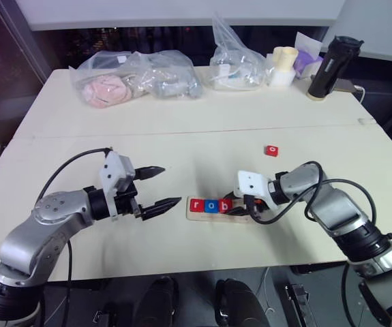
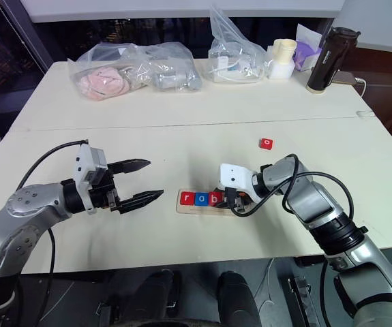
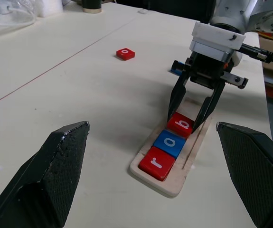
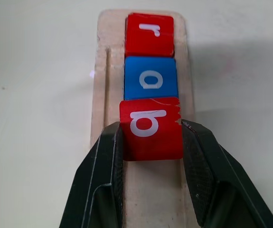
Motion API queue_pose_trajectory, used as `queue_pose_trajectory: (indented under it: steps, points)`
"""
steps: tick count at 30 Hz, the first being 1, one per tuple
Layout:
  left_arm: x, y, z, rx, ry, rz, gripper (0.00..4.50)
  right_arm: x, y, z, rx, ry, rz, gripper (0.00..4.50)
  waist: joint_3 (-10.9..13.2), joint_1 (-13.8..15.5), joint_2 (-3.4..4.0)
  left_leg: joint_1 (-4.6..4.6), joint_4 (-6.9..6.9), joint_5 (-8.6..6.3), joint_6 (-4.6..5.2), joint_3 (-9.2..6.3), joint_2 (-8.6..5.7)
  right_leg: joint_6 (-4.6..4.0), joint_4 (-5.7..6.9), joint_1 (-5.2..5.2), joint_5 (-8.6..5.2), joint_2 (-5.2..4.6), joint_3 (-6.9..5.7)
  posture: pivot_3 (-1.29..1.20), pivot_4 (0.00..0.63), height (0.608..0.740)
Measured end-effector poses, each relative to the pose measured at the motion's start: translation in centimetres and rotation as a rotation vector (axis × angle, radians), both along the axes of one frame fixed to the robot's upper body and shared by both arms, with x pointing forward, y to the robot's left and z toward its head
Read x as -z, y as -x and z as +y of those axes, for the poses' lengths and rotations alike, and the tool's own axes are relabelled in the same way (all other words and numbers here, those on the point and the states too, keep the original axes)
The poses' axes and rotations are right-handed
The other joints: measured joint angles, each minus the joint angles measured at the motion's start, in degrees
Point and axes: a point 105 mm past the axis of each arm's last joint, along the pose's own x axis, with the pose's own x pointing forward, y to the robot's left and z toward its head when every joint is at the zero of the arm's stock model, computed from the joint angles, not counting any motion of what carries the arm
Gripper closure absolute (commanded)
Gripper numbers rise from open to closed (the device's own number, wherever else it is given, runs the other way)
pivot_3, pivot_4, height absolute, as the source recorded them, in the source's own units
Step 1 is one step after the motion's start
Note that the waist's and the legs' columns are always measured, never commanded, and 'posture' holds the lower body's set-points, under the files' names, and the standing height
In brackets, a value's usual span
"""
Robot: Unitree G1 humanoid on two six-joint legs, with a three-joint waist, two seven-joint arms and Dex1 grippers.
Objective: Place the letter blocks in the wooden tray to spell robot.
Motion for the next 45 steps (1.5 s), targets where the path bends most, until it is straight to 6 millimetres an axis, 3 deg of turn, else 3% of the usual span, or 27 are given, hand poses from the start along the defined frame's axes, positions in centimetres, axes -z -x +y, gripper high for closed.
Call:
queue_pose_trajectory:
  steps: [7, 8, 12, 13, 19, 24, 29, 33, 39, 45]
  points:
    - [-0.2, -0.1, -0.1, -0.001, 0.006, -0.009, 0.0, 0.0, 0.0, 0.0, -0.003, 0.002, 0.001, 3.37, 0.0, 0.0, 0.0, 0.0, 0.01, 0.0, 0.0, 0.0, 0.0, 0.02, 0.01, 0.0, 0.01, 0.01, 0.0, 0.0, 0.15, 0.74]
    - [-0.2, -0.1, -0.1, -0.001, 0.006, -0.009, 0.0, 0.0, 0.0, 0.0, -0.004, 0.003, 0.002, 2.35, 0.0, 0.0, 0.0, 0.0, 0.01, 0.0, 0.0, 0.0, 0.0, 0.02, 0.01, 0.0, 0.01, 0.01, 0.0, 0.0, 0.15, 0.74]
    - [-0.2, -0.1, -0.1, -0.001, 0.006, -0.009, 0.0, 0.0, 0.1, 0.0, -0.006, 0.003, 0.005, 0.33, 0.0, 0.0, 0.0, 0.0, 0.01, 0.0, 0.0, 0.0, 0.0, 0.03, 0.01, 0.0, 0.02, 0.02, 0.0, 0.0, 0.15, 0.74]
    - [-0.2, -0.1, -0.1, -0.002, 0.006, -0.01, 0.0, 0.0, 0.1, 0.0, -0.006, 0.003, 0.006, 0.03, 0.0, 0.0, 0.0, 0.0, 0.01, 0.01, 0.0, 0.0, 0.0, 0.03, 0.02, 0.0, 0.02, 0.02, 0.0, 0.0, 0.15, 0.74]
    - [-0.2, -0.1, -0.1, -0.003, 0.006, -0.01, 0.0, -0.1, 0.0, 0.1, -0.003, 0.001, 0.004, 0.03, 0.0, 0.0, 0.0, 0.0, 0.01, 0.01, -0.01, 0.0, 0.0, 0.03, 0.02, 0.0, 0.02, 0.02, 0.0, 0.0, 0.15, 0.74]
    - [-0.2, -0.1, -0.1, -0.004, 0.008, -0.01, 0.0, -1.8, -1.0, 0.4, 0.027, -0.052, -0.048, 0.03, 0.0, 0.0, 0.0, 0.0, 0.02, 0.01, -0.01, 0.0, 0.0, 0.03, 0.04, 0.0, 0.02, 0.02, 0.0, 0.0, 0.15, 0.74]
    - [-0.2, -0.1, -0.2, -0.003, 0.016, -0.008, 0.0, -3.5, -4.4, -0.1, 0.163, -0.111, -0.201, 0.03, 0.0, -0.1, 0.0, 0.02, 0.03, 0.04, -0.07, 0.01, 0.0, 0.01, 0.08, -0.01, 0.04, 0.03, 0.0, 0.0, 0.15, 0.74]
    - [-0.2, -0.1, -0.2, -0.004, 0.016, -0.008, 0.0, -2.6, -6.2, -1.4, 0.24, -0.072, -0.275, 0.03, 0.0, 0.0, 0.0, 0.02, 0.02, 0.06, -0.08, 0.02, -0.02, 0.02, 0.08, -0.01, 0.04, 0.03, 0.0, 0.0, 0.15, 0.74]
    - [-0.2, -0.2, -0.2, -0.005, 0.016, -0.009, 0.0, -1.1, -5.5, -1.7, 0.225, -0.06, -0.237, 0.03, 0.0, -0.2, 0.0, 0.03, 0.0, 0.06, -0.08, 0.02, 0.0, 0.04, 0.12, -0.02, 0.06, 0.06, 0.01, 0.0, 0.15, 0.74]
    - [-0.2, -0.2, -0.2, -0.005, 0.016, -0.009, 0.0, -1.5, -4.5, -0.7, 0.182, -0.077, -0.234, 0.03, 0.0, -0.2, 0.0, 0.06, 0.03, 0.07, -0.08, 0.01, 0.02, 0.03, 0.19, -0.02, 0.07, 0.08, 0.0, 0.0, 0.15, 0.74]
